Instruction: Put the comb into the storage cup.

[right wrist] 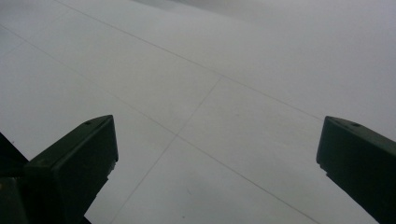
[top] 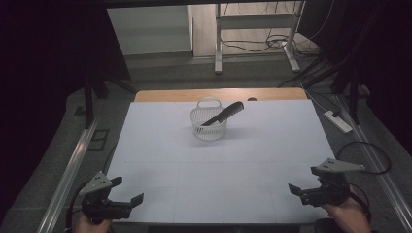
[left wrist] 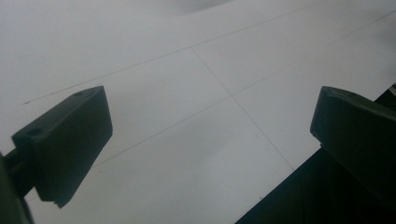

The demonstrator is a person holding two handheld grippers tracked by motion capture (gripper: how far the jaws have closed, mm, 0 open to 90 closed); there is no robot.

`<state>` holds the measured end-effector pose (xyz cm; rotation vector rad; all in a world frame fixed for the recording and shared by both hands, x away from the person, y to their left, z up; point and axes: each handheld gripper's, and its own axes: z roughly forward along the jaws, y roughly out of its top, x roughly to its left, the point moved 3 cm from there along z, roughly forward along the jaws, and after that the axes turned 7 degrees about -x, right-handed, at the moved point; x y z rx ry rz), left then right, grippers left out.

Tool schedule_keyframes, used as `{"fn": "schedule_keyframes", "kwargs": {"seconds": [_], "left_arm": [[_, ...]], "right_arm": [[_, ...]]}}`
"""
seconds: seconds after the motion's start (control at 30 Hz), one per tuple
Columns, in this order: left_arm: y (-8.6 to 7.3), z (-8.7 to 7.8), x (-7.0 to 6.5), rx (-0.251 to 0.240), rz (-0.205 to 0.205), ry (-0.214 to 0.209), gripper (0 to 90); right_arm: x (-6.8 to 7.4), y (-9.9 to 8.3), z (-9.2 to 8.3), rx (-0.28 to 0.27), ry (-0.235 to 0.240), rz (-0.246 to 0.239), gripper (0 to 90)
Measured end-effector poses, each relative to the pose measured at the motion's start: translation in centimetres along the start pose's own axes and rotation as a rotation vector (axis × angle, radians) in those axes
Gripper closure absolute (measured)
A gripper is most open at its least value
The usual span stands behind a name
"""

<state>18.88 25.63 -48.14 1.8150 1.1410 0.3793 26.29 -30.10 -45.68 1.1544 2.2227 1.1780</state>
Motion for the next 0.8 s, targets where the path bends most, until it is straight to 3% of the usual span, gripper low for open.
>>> {"fn": "schedule_keyframes", "kwargs": {"seconds": [0.33,0.6,0.8], "left_arm": [[-0.1,-0.3,0.2,-0.006,-0.002,0.011,0.0],[-0.2,-0.4,0.2,-0.003,0.000,0.013,0.0],[-0.1,-0.3,0.2,-0.003,-0.002,0.014,0.0]], "right_arm": [[-0.1,-0.8,-0.8,0.030,-0.041,-0.005,0.0],[-0.2,-1.4,-1.0,0.095,-0.095,-0.011,0.0],[-0.2,-1.5,-0.9,0.112,-0.099,-0.012,0.0]]}}
